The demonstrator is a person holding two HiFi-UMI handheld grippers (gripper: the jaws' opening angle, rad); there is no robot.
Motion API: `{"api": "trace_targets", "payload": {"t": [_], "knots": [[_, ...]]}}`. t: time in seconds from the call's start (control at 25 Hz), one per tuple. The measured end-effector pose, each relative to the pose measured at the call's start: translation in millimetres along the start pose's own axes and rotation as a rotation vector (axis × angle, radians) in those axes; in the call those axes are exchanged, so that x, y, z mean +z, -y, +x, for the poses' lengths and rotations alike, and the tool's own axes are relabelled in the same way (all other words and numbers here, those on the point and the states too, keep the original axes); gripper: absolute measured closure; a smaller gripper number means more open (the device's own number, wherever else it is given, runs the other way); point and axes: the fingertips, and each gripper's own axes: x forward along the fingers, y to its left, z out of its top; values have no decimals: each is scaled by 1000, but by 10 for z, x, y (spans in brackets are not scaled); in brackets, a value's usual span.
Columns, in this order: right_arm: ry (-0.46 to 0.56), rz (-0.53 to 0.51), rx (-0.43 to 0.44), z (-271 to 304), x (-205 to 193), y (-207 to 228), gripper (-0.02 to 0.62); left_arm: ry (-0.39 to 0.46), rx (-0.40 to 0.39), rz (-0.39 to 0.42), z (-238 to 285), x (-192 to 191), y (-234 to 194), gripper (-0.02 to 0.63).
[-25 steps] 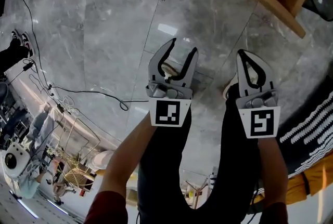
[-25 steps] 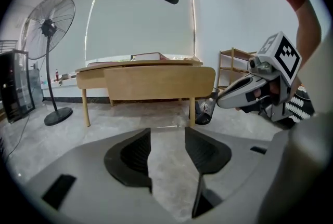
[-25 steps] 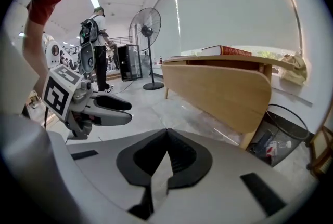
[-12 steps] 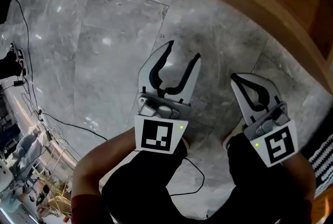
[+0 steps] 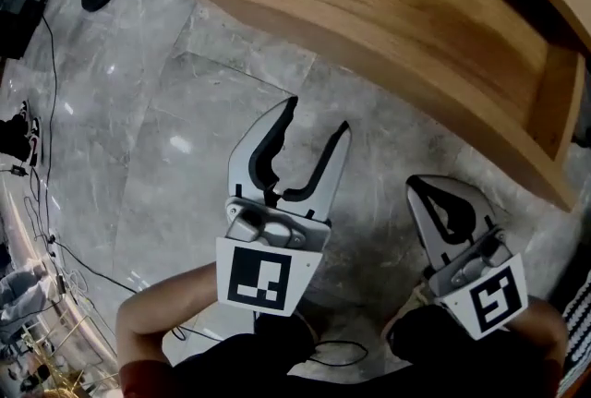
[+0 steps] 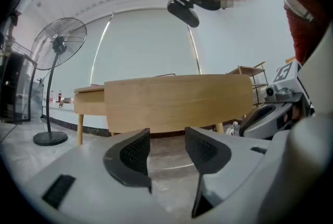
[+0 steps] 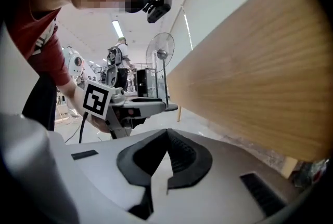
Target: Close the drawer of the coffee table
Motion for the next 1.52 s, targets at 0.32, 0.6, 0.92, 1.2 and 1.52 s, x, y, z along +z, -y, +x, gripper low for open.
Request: {"api": "trace_targets", "payload": {"t": [0.32,0.6,0.92,1.2,1.52], "knots": [[60,2,6,-33,259,-46,598,22,7,-30,167,109,-10,403],[76,11,-11,-70,342,-27,598,23,8,-24,190,260,-12,403],[76,-9,12,-21,293,-39,598,45,-21,-8,411,355,28,388],[86,-16,-3,-113,298,49,598,78,-33,-20,465,432,118,381],[94,-2,-32,-142,268,104,598,70,-42,-3,560,464,71,376]]}}
